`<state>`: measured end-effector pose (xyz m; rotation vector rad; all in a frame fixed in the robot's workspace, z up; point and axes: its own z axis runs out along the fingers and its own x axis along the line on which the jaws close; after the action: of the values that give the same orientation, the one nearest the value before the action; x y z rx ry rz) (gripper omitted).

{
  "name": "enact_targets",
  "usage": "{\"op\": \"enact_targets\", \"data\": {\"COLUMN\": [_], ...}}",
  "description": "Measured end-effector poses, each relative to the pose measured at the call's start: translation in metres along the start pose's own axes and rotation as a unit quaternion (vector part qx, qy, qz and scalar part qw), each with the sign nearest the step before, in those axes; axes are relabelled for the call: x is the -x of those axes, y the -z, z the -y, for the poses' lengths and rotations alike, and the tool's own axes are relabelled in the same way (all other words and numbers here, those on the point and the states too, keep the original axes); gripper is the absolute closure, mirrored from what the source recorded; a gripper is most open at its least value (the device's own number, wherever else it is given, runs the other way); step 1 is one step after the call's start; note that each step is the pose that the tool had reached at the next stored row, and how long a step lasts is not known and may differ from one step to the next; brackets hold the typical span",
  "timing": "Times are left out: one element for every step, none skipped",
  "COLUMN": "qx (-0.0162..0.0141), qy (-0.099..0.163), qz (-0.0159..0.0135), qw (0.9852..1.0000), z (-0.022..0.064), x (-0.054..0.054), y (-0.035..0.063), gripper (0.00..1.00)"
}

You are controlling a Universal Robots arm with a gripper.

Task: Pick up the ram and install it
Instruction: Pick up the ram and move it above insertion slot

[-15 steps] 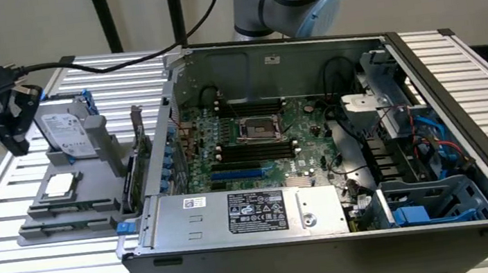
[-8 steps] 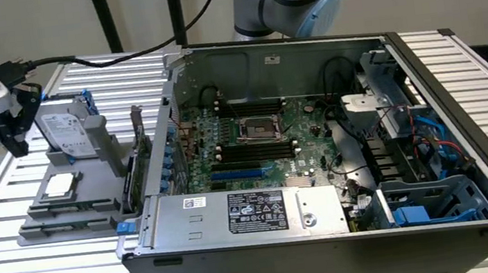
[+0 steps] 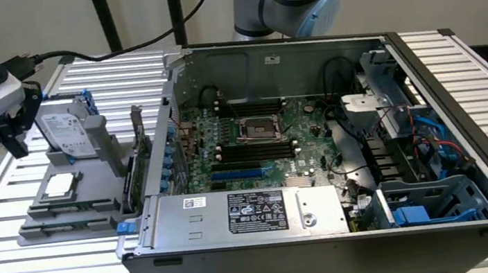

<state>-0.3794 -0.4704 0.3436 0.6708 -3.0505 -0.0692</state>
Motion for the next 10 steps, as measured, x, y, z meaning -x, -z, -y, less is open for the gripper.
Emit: {"op": "enact_targets", "data": {"qx": [-0.0001,-0.0002,-0.0002,-0.0003,-0.0004,-0.0004,-0.0005,-0.0005,-0.0006,-0.0007], "qy": [0.01,0.018,0.028,0.036,0.045,0.055,0.064,0.073,0.082,0.091], "qz": [-0.0004,-0.0008,-0.0013,-0.0017,-0.0021,-0.0026,-0.003,-0.0034,-0.0038,-0.0043], "qw": [1.0,0.9998,0.9996,0.9993,0.999,0.9985,0.998,0.9973,0.9967,0.9958], "z": [0.0,0.0,0.0,0.0,0.0001,0.0001,0.0001,0.0001,0.0001,0.0001], "x": [0.0,0.0,0.0,0.0,0.0,0.0,0.0,0.0,0.0,0.0], "y": [-0.0002,-0.0003,-0.0005,-0.0007,-0.0008,-0.001,-0.0012,-0.0013,-0.0015,-0.0016], "gripper": [0.89,0.89,0.89,0.89,0.89,0.89,0.89,0.89,0.89,0.89]}}
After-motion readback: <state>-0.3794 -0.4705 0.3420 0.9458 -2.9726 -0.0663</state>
